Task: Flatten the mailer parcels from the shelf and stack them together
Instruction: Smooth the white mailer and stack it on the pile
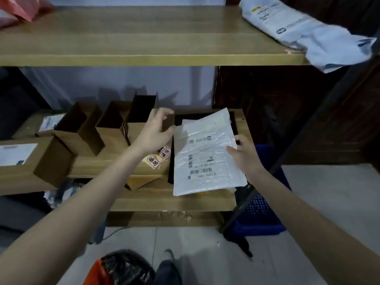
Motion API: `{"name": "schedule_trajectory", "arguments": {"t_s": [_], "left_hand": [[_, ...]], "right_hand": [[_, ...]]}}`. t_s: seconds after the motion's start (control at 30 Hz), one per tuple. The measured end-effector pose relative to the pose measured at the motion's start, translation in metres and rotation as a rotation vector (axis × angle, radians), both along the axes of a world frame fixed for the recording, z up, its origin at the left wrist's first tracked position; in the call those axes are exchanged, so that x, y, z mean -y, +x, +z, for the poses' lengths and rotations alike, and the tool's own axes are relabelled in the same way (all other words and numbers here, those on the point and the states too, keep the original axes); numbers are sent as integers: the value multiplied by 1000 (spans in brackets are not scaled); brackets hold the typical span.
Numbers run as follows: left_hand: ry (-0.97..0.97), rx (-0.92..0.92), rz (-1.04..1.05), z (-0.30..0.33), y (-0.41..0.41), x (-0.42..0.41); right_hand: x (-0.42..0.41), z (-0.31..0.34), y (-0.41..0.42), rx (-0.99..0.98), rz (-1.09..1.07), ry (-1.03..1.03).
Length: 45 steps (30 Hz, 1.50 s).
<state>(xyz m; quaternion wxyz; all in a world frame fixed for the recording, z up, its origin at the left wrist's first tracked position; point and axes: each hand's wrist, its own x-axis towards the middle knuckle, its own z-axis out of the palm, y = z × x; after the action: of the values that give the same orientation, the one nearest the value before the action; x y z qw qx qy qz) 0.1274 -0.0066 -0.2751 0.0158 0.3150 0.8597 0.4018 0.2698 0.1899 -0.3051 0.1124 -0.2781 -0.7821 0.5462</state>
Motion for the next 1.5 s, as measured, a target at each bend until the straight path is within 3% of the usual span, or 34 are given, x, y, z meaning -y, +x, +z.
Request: {"name": "schedule_trajectory", "arguments": {"t_s": [0.3,0.43,0.5,0.67,0.77,0.83,0.97,1.3,1.5], "left_hand": [[-218,119,-148,-72,-16,-17],[-323,121,-198,-97,-17,-28],[-371,94,-190,-106,-20,-35],[-492,25,-163,-114,-34,-59],[-579,-25,-173,-117,-43,-79],[-673,-79,-198,-121,-49,-87],[-912,-35,-234,-137,-56,-87],[-905,88,-277,-137,-63,-85],[-823,-50,-294,-124,-63,-78]], "right_hand": [[-26,-49,-62,48,-200,-70],[-31,-58,-81,125,-134,-42],[-32,-63,-85,200,-60,83],[-40,-79,-92,345,115,668],[-40,-87,-101,301,300,817],[-40,-95,-106,380,422,875],[-43,-113,-105,555,516,868],[-45,-110,-109,642,586,862],[-46,-85,-112,613,609,823]]}}
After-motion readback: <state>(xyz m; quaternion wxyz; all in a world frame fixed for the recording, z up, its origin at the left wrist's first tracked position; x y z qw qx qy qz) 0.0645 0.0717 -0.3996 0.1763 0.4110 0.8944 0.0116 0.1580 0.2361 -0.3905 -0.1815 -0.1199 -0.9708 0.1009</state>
